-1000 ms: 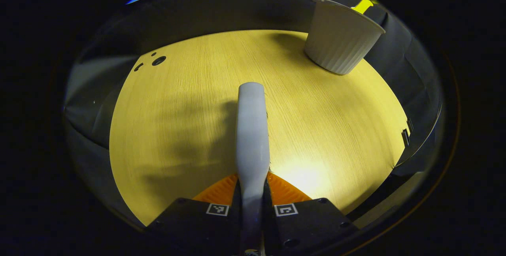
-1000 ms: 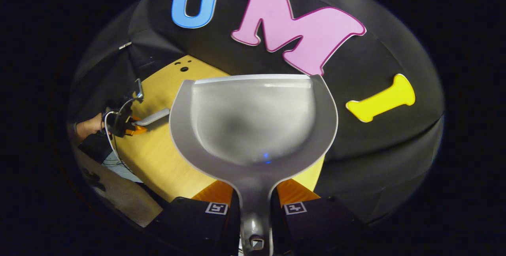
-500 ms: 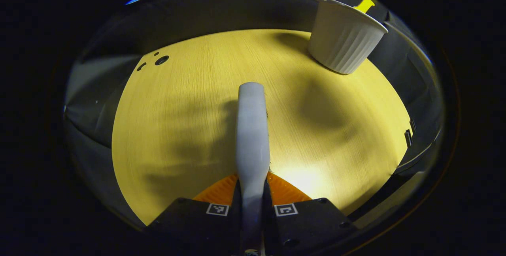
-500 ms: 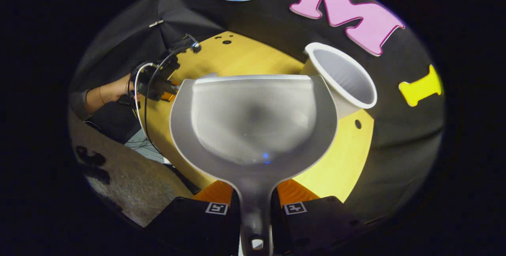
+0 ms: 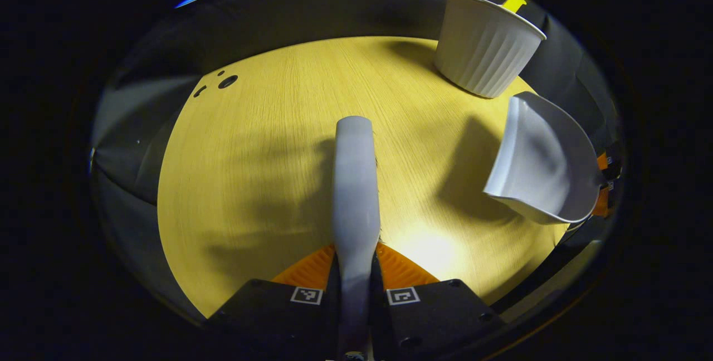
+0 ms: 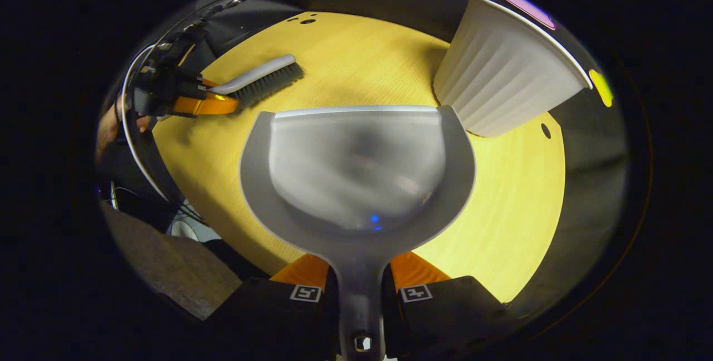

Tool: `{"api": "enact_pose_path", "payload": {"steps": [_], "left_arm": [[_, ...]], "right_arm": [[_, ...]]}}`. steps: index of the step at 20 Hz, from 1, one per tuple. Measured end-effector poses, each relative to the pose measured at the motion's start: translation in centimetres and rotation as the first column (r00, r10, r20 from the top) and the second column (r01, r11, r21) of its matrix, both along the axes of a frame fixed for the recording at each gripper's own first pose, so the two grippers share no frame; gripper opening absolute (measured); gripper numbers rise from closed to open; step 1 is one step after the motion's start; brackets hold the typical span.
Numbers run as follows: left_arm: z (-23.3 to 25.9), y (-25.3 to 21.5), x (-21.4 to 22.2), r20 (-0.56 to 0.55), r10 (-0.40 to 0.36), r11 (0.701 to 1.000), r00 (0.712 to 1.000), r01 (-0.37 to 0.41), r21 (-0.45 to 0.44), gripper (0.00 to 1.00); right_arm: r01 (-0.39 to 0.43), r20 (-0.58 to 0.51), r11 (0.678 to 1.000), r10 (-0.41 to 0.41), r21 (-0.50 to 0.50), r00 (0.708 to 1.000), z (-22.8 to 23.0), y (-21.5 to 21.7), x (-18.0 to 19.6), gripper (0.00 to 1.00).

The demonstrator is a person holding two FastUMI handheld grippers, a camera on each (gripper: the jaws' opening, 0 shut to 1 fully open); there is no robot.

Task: Pick up the small broom and dustpan from the desktop, sweep the trash into the dustpan with the broom, and then empty the trash into the garbage bin.

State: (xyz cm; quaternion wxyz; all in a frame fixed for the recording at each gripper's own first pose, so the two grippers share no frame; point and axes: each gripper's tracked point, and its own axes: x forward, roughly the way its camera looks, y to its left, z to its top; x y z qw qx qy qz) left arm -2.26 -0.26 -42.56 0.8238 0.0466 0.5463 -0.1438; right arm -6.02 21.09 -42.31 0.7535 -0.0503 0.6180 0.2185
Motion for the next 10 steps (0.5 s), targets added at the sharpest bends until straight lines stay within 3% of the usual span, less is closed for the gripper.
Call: {"api": "enact_pose_path", "payload": {"steps": [5, 10], "left_arm": [[-0.3, -0.4, 0.0, -0.006, 0.004, 1.0, 1.0, -0.004, 0.009, 0.27], [-0.3, -0.3, 0.2, -0.003, -0.001, 0.999, 1.0, 0.001, 0.035, 0.28]], "right_arm": [[0.007, -0.004, 1.0, -0.007, 0.0, 1.0, -2.8, 1.3, 0.6, 0.36], [-0.046, -0.018, 0.998, 0.047, 0.035, 0.999, -3.7, 2.8, 0.0, 0.36]]}}
